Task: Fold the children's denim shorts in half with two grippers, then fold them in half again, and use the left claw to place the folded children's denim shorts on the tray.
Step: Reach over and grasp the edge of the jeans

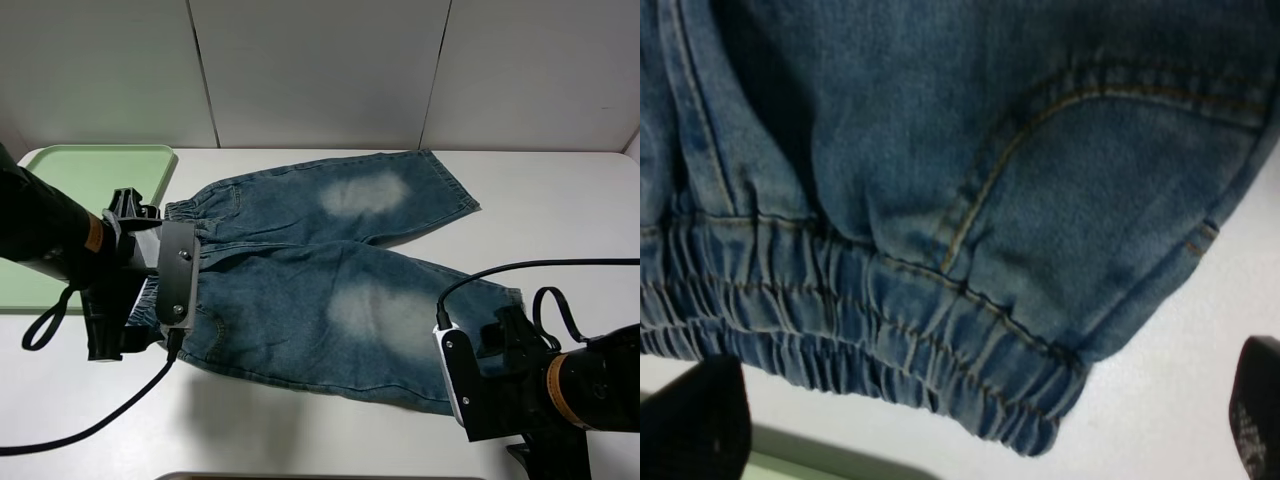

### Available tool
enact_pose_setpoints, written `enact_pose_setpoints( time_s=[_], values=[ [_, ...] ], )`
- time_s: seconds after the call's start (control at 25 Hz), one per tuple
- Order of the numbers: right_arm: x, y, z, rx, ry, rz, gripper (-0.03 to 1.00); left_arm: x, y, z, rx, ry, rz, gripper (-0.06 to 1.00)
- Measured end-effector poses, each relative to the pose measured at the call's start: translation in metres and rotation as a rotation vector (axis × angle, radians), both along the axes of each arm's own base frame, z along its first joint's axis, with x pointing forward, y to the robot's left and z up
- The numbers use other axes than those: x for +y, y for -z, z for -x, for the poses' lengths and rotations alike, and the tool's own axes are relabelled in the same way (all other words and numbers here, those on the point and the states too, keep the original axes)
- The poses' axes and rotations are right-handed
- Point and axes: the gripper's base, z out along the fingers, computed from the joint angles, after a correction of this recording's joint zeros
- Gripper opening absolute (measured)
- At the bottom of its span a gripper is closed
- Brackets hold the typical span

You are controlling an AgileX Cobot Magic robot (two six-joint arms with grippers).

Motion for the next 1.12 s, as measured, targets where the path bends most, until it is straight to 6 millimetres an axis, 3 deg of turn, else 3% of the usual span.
enact_pose_setpoints(
  time_s=[0.2,0.28,0.36,0.48,0.6,1.12],
  values=[
    [0.001,0.0,-0.002,-0.006,-0.024,0.01,0.69,-0.001,0.0,-0.001,-0.009,-0.004,0.013,0.95],
    [0.001,0.001,-0.002,-0.009,-0.036,0.018,0.63,-0.002,-0.001,-0.001,-0.014,-0.004,0.02,0.95],
    [0.0,0.002,-0.002,-0.008,-0.049,0.039,0.49,-0.002,-0.001,-0.002,-0.021,-0.003,0.027,0.95],
    [-0.005,0.005,-0.001,-0.002,-0.059,0.088,0.17,-0.002,-0.001,-0.002,-0.022,-0.007,0.03,0.95],
    [-0.007,0.006,-0.002,-0.012,-0.08,0.123,-0.02,-0.002,-0.001,-0.002,-0.022,-0.012,0.033,0.95],
    [-0.011,0.005,-0.004,-0.036,-0.111,0.172,-0.02,0.001,0.001,0.001,0.015,-0.027,-0.003,0.95]
  ],
)
